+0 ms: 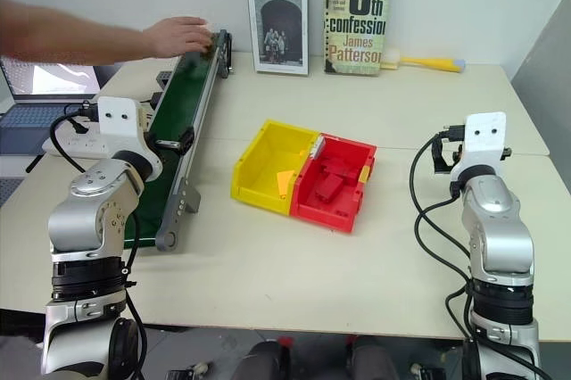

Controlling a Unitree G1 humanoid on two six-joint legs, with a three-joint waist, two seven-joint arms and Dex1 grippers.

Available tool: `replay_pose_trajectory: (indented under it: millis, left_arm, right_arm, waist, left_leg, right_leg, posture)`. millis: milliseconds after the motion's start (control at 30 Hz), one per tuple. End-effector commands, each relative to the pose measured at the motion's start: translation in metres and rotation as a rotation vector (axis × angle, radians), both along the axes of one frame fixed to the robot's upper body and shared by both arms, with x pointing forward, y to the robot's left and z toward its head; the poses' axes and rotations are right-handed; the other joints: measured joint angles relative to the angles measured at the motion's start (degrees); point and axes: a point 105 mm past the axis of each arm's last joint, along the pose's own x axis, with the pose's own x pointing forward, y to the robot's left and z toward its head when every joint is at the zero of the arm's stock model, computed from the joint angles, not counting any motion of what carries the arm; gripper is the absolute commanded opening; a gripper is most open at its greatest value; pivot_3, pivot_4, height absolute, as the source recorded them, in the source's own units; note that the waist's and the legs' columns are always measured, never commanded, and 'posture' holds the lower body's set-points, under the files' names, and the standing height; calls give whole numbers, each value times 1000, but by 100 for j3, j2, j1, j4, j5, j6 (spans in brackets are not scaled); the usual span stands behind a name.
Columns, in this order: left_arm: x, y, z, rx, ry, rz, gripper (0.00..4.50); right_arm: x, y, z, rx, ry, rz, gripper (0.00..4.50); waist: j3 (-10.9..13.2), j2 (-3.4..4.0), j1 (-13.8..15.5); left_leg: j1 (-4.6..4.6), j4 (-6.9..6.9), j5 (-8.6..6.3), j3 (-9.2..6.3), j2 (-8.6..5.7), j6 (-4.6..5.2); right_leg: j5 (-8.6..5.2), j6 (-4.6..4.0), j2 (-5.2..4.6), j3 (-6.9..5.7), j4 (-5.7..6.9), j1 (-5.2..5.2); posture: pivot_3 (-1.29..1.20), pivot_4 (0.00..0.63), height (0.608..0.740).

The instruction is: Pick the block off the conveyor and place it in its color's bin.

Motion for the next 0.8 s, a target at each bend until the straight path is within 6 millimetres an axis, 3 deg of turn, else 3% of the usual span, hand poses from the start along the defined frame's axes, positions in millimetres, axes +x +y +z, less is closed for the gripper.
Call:
replay_pose_trajectory:
  millis: [33,567,633,733,800]
  left_arm:
    - [-4,6,17,14,-64,22,4482]
    - [-13,26,19,-33,-120,135,4482]
    - [-13,28,19,-51,-137,149,4482]
    - [-8,22,16,-91,-144,135,4482]
    - [-5,18,14,-99,-147,131,4482]
  right_arm:
    - [-1,-2,17,-20,-59,-4,4500]
    - [5,10,27,-10,-84,85,4500]
    - [7,24,35,8,-101,191,4500]
    - [-2,78,60,47,-120,597,4500]
    - [-14,101,72,59,-124,795,4500]
  waist:
    - [0,0,0]
    - [0,0,1]
    - [0,0,0]
    - [2,3,-1]
    - [2,3,-4]
  left_leg:
    - [0,0,0,0,0,0]
    - [1,0,0,-1,0,0]
    - [0,0,0,-1,0,0]
    - [2,0,0,-1,0,0]
    - [4,-1,-1,0,-1,1]
  right_leg:
    - [0,0,0,0,0,0]
    - [0,0,0,0,0,0]
    - [0,0,-1,1,-1,0]
    - [0,0,0,-2,-1,2]
    - [0,0,0,1,0,1]
  posture:
    - [0,150,740]
    - [0,150,740]
    - [0,150,740]
    - [0,150,740]
    - [0,150,740]
